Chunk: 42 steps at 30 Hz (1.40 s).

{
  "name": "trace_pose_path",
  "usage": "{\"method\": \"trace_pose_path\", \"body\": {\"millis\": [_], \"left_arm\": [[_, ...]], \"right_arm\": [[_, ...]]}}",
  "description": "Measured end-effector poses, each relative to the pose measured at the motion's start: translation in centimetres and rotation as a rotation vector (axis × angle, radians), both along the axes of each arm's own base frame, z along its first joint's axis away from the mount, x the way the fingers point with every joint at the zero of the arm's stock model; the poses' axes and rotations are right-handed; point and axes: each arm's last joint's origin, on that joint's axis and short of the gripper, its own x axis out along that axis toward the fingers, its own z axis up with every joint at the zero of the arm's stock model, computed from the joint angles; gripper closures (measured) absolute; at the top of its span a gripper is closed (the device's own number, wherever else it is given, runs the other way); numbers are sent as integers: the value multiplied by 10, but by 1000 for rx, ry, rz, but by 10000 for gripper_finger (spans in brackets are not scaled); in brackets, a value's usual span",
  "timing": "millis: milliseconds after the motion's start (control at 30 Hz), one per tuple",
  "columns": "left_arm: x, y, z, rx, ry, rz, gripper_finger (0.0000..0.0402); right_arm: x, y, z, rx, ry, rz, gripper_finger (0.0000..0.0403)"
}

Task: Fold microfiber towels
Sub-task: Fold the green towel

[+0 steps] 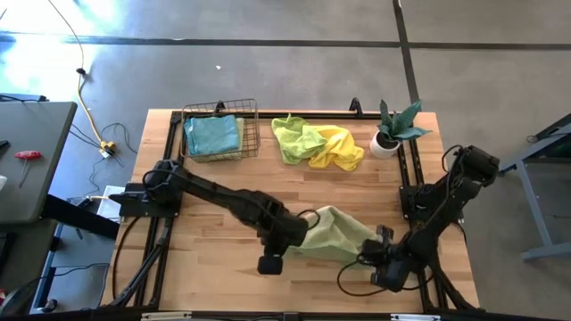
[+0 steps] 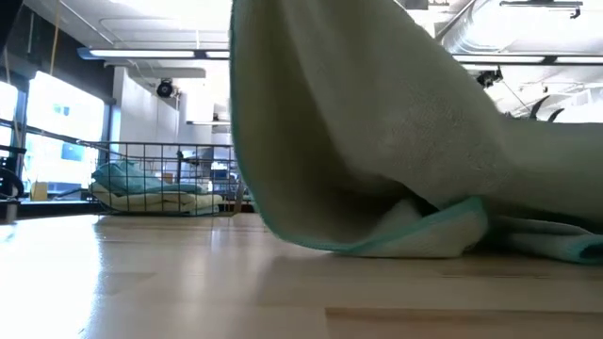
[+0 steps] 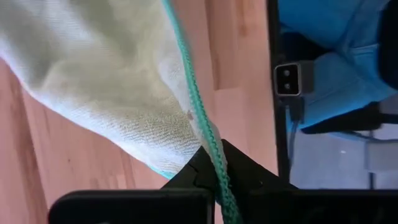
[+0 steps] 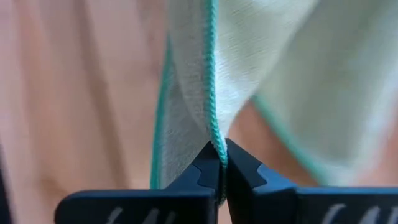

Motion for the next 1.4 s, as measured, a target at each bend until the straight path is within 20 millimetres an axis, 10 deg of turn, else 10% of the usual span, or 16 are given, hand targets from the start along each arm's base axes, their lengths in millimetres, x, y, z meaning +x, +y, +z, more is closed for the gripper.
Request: {"method": "trace_pose_path", "body": {"millis": [467, 1167, 1400], "left_arm": [[-45, -4, 42, 322, -22, 170, 401], [-89, 8, 95, 699, -219, 108, 401], [-86, 2, 95, 543, -228, 2, 401]], "right_arm": [[30, -48, 124, -562, 118, 41, 402], [71, -95, 197, -932, -41, 133, 403], [77, -93, 206, -592, 11, 284, 403]]}}
